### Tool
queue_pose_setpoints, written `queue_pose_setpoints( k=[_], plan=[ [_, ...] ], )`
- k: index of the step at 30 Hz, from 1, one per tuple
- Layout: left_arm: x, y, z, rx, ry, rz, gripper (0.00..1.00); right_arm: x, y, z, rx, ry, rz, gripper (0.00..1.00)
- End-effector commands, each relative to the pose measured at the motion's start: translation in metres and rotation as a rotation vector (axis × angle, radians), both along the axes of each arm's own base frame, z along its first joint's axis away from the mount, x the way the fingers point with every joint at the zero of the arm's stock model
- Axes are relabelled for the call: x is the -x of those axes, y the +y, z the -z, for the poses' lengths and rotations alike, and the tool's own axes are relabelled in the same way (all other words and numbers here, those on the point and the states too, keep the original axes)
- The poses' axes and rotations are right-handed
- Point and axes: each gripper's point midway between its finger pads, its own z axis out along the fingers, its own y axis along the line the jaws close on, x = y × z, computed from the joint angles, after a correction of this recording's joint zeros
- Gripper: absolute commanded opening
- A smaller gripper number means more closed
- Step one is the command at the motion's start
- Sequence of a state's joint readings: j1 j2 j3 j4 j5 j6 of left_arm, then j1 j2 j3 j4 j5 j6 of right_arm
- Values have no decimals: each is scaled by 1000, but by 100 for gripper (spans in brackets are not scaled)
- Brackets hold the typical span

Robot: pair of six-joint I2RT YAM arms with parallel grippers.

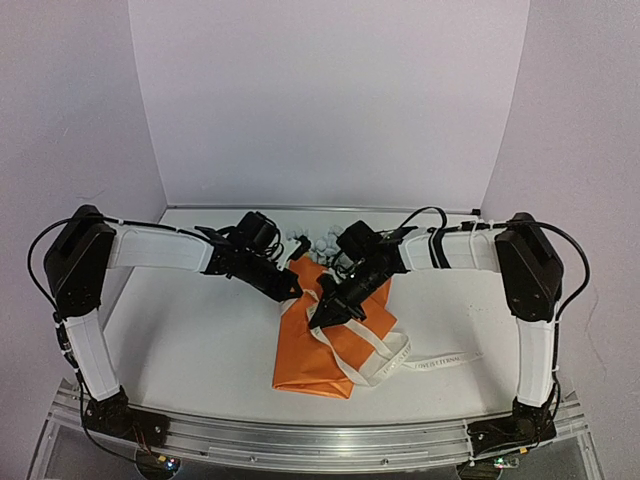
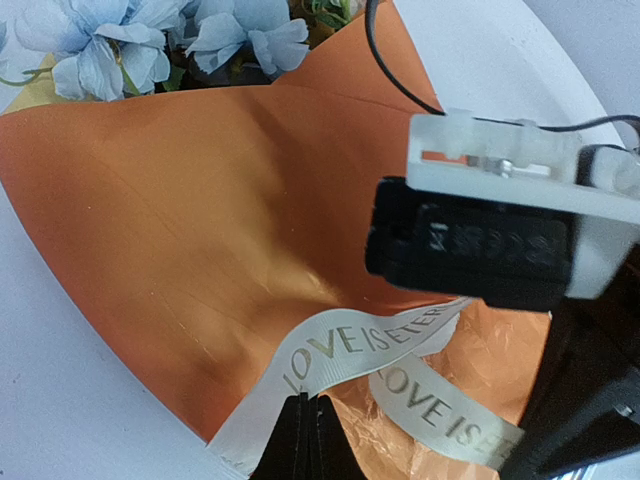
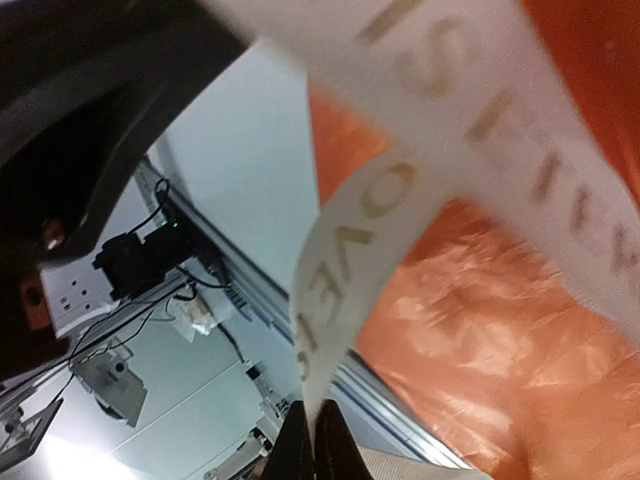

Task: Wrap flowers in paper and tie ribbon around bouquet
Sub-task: Cross the ribbon over the folded bouquet.

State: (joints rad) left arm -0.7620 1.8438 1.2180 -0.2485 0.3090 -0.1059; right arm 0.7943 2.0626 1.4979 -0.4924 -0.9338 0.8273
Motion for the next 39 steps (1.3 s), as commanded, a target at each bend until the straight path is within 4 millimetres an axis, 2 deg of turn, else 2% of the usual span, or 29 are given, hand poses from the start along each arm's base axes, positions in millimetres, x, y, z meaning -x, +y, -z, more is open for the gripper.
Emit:
queue_pose_setpoints(
  k=[1,4,7,16,20,26,31,36,39],
  plan=[
    [5,-6,-35,100,-47,27,0,-20,-22,35,174,-115,64,0],
    [11,-6,-39,120,-43,51,0,-26,-34,48,274,-153,73,0],
    [18,-5,-40,130,-32,74,0,-33,-44,52,357,-189,71,0],
    [34,-6,-40,150,4,136,0,-47,-51,46,454,-238,48,0],
    [37,-5,-31,133,33,142,0,-49,-53,42,464,-257,45,1],
    [34,-4,-9,67,85,124,1,-41,-49,28,428,-290,11,17],
    [35,-2,-6,50,83,126,8,-34,-55,9,397,-326,-4,34],
    [34,-2,-6,30,69,128,21,-29,-59,-11,357,-354,-2,47],
    [33,-3,-15,38,43,122,33,-25,-66,-20,355,-380,2,56]
  ],
)
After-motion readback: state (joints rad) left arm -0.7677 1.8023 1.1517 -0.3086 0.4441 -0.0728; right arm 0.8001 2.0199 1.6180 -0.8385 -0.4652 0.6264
